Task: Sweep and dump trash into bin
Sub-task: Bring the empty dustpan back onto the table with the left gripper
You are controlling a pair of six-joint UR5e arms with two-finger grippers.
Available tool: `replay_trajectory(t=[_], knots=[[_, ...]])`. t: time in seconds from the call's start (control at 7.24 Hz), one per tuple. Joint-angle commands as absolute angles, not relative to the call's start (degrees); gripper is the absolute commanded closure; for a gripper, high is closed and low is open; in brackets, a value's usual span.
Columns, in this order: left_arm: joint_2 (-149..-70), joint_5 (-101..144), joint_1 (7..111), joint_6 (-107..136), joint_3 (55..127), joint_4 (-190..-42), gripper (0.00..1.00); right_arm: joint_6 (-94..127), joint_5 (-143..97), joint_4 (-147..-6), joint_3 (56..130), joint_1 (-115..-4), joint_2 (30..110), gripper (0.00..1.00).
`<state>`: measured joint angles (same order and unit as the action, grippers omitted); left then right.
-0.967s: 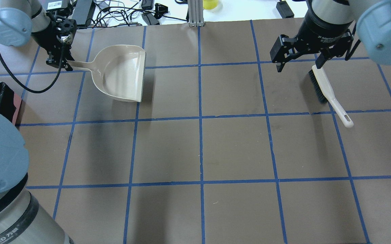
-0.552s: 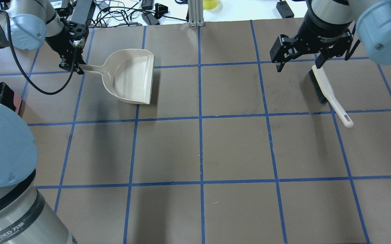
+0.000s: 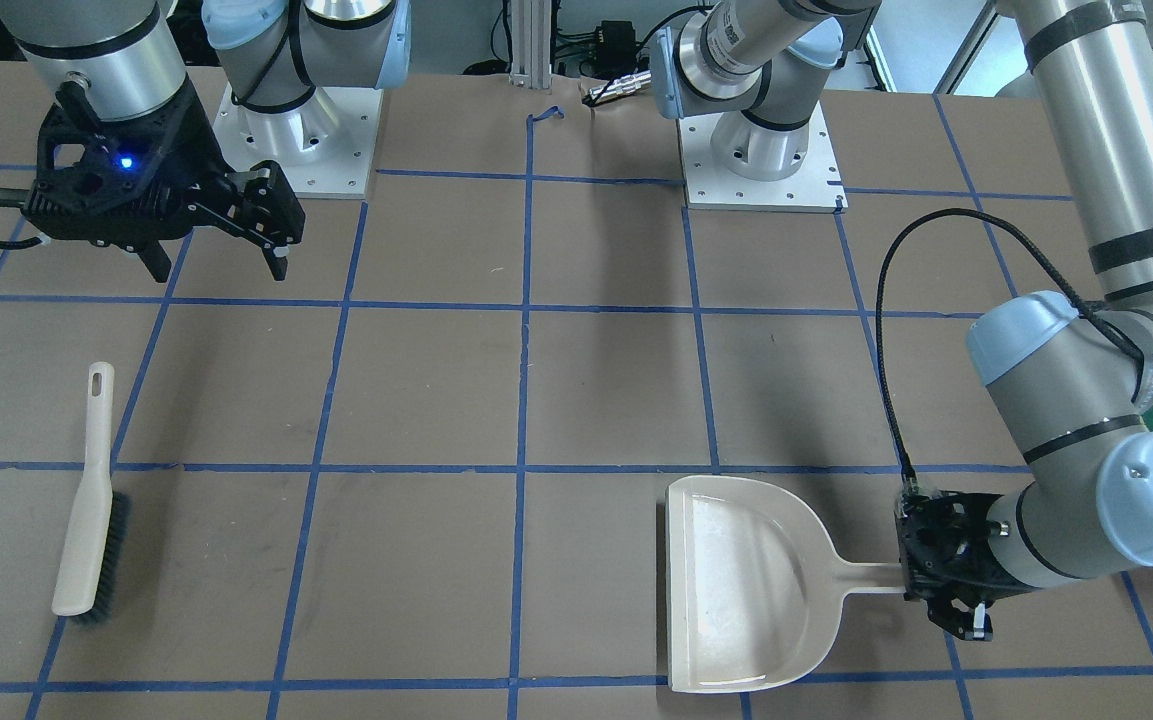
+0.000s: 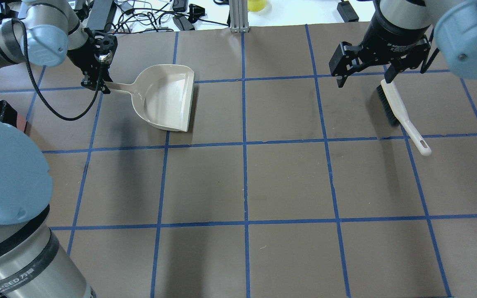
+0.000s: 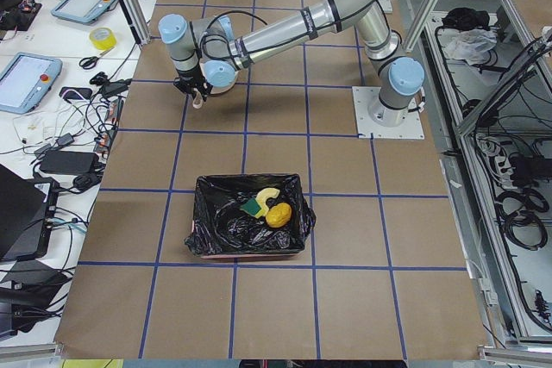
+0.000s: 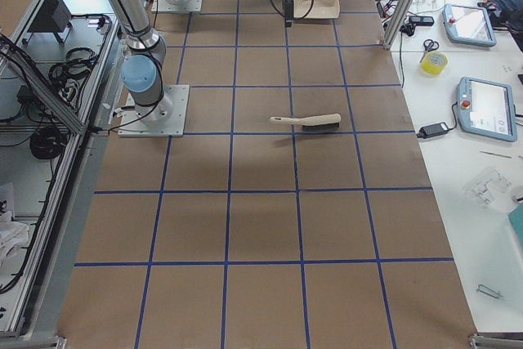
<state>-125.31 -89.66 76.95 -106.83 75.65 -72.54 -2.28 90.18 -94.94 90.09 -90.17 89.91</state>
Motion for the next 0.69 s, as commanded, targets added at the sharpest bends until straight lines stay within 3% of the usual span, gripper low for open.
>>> replay_trajectory(t=[0.0,0.28,0.41,0.55], knots=[[-125.2,-89.7,77.1,-106.9,78.2,-70.6,1.0,-2.3,90.2,-95.1,90.1,-90.2,89.9,0.0],[-125.2,-89.7,77.1,-106.8,78.0,-70.5,1.0,-2.3,90.2,-95.2,90.1,-90.2,89.9,0.0],[-125.2,-89.7,77.1,-106.5,78.0,-69.4,0.41,-2.3,90.2,-95.1,90.1,-90.2,89.9,0.0],[-125.1,-89.8,77.1,-106.1,78.0,-69.3,0.22,-2.3,90.2,-95.1,90.1,-90.2,89.9,0.0]])
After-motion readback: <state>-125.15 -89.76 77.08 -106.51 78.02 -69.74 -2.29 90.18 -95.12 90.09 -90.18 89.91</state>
